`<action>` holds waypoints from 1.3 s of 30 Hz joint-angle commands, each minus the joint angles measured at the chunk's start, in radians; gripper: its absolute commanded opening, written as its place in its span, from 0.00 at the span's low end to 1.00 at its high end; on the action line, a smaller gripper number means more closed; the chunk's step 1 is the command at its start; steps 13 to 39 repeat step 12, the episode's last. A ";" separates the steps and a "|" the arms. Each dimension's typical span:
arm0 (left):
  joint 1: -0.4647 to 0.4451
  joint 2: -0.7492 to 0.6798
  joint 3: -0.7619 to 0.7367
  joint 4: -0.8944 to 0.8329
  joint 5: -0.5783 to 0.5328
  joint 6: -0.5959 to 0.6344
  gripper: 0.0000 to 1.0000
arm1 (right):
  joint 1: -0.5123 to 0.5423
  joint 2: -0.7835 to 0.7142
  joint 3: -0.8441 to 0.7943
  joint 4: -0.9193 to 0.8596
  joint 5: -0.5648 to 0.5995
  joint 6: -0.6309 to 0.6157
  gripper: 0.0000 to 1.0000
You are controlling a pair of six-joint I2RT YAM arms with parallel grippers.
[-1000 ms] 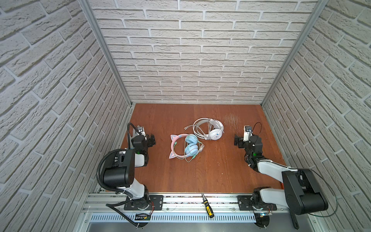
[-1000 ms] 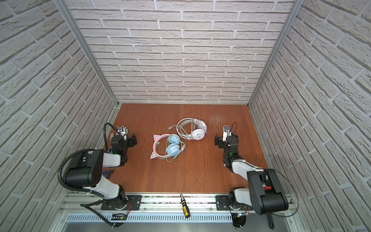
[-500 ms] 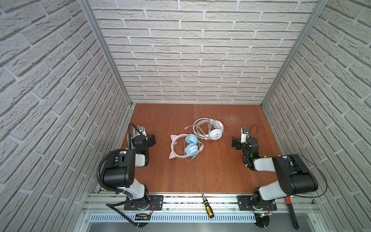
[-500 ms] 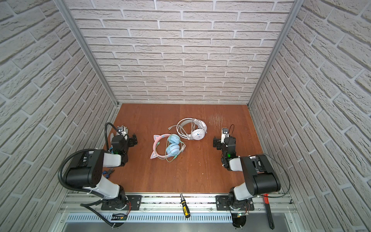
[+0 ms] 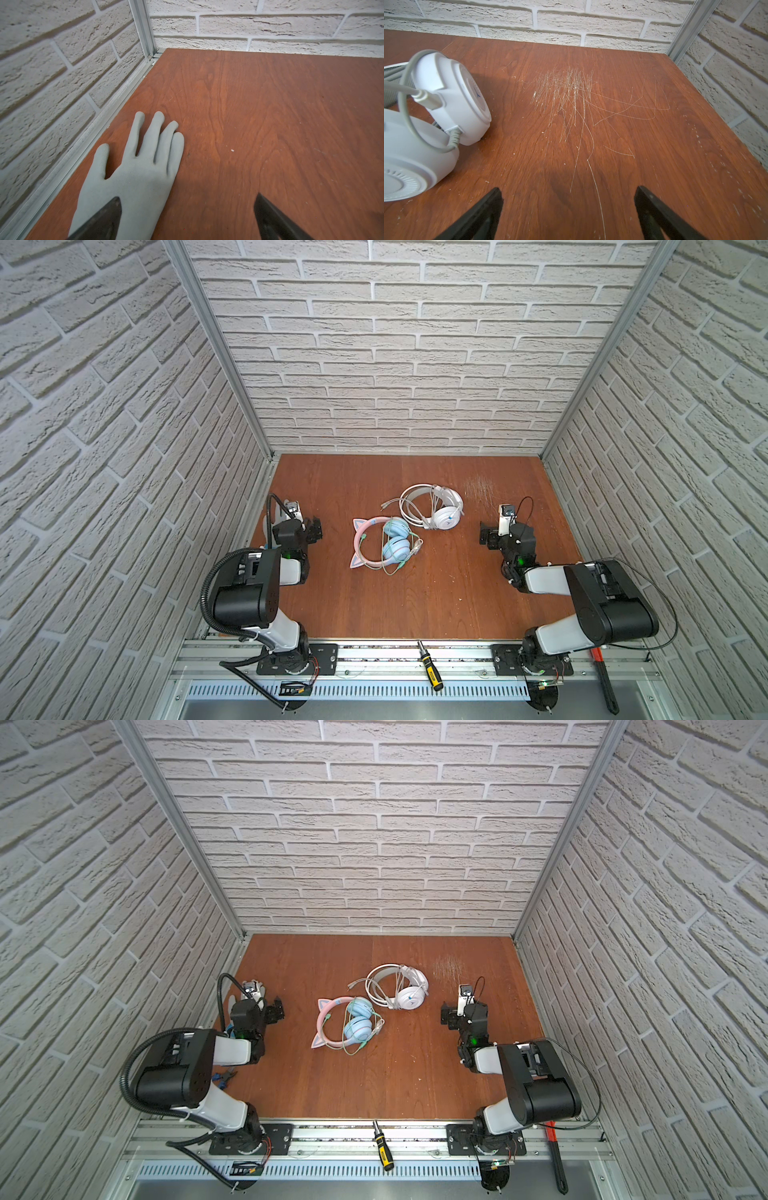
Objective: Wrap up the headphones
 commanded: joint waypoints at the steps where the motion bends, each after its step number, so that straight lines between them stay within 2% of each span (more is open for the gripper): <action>1: -0.004 0.004 0.002 0.061 -0.013 0.010 0.98 | -0.003 -0.025 0.018 0.027 -0.004 0.009 1.00; 39: -0.003 0.005 0.003 0.059 -0.008 0.008 0.98 | -0.002 -0.027 0.018 0.027 -0.003 0.009 1.00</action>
